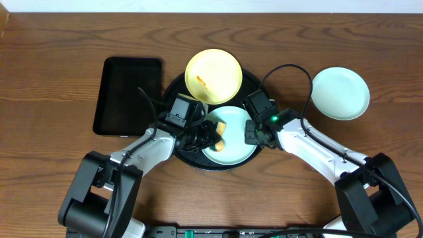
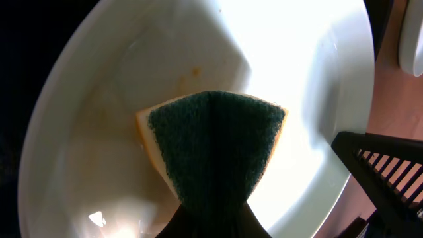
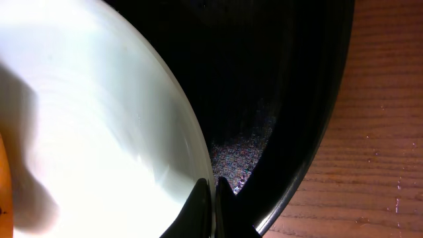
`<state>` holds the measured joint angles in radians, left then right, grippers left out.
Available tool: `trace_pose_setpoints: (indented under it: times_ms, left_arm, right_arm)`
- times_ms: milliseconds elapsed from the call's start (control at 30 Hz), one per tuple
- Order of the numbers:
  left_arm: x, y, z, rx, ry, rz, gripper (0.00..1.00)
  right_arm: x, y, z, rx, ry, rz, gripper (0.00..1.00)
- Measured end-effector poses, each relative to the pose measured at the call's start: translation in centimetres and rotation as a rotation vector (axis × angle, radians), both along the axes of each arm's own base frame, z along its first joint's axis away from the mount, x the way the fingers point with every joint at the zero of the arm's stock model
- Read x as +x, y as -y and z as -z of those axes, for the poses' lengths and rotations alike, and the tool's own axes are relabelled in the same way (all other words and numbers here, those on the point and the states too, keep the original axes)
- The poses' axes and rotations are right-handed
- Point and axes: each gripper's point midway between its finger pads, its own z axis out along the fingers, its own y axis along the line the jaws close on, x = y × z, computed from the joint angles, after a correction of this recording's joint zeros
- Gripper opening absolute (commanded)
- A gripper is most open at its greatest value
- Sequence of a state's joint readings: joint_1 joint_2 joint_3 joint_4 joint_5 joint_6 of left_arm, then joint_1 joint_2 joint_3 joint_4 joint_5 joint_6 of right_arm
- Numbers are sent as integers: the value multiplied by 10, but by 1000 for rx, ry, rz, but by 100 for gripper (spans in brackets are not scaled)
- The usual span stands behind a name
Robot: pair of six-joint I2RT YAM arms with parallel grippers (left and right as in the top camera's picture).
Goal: Clean dirty plates on tray and stack at the side
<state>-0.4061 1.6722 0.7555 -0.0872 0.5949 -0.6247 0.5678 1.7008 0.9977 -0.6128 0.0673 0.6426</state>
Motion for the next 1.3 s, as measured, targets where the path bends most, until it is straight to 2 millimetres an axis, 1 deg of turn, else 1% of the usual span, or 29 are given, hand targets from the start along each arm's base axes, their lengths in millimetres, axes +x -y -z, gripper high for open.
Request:
trace_pose_setpoints:
  times_ms: [233, 333, 433, 567, 667, 733, 767, 800, 867, 933, 967, 1000, 1033, 1067, 1167, 1200, 1233, 1267, 1300]
  left_arm:
    - [5, 4, 10, -13, 5, 9, 7]
    - [17, 10, 3, -59, 59, 15, 8]
    - [32, 17, -7, -114, 127, 14, 8]
    - [52, 30, -35, -216, 248, 30, 7]
    - [62, 39, -59, -305, 285, 49, 7]
    - [72, 38, -78, -343, 312, 48, 7]
    - [79, 35, -92, -362, 338, 40, 7]
    - [83, 31, -101, -371, 357, 33, 7]
    - [97, 13, -137, -395, 439, -4, 7]
    - [106, -13, -171, -404, 510, -50, 7]
    - [107, -23, -180, -401, 523, -72, 7]
    - [110, -43, -192, -388, 550, -113, 7]
    - [112, -63, -199, -370, 563, -153, 8]
    - [113, -74, -200, -356, 569, -173, 7]
    - [114, -129, -194, -285, 541, -290, 8]
    - [113, -152, -186, -255, 517, -340, 8]
    - [112, -165, -181, -241, 500, -371, 8]
    - [108, -192, -170, -205, 466, -432, 8]
    - [106, -203, -167, -191, 455, -454, 8]
  right_arm:
    - [0, 0, 0, 1, 1, 0, 1]
    - [0, 0, 0, 1, 2, 0, 1]
    - [1, 0, 0, 2, 3, 0, 1]
    - [1, -1, 0, 2, 4, 0, 1]
    - [1, -1, 0, 3, 6, 0, 1]
    - [2, -1, -1, 2, 10, 1, 1]
    - [3, -1, -1, 1, 13, 1, 1]
    - [4, -1, -2, -1, 16, 2, 1]
    - [10, 0, -8, -15, 37, -3, 1]
    - [19, 0, -19, -29, 75, -13, 1]
    - [23, 0, -26, -38, 92, -17, 1]
    - [31, 1, -42, -47, 137, -26, 1]
    - [37, 1, -55, -54, 176, -35, 1]
    - [42, 1, -68, -61, 212, -45, 1]
    - [59, 1, -121, -88, 364, -93, 1]
    - [63, -1, -143, -103, 427, -123, 1]
    - [65, -1, -157, -117, 468, -142, 1]
    - [64, -1, -179, -165, 539, -179, 1]
    - [62, -2, -188, -200, 570, -201, 1]
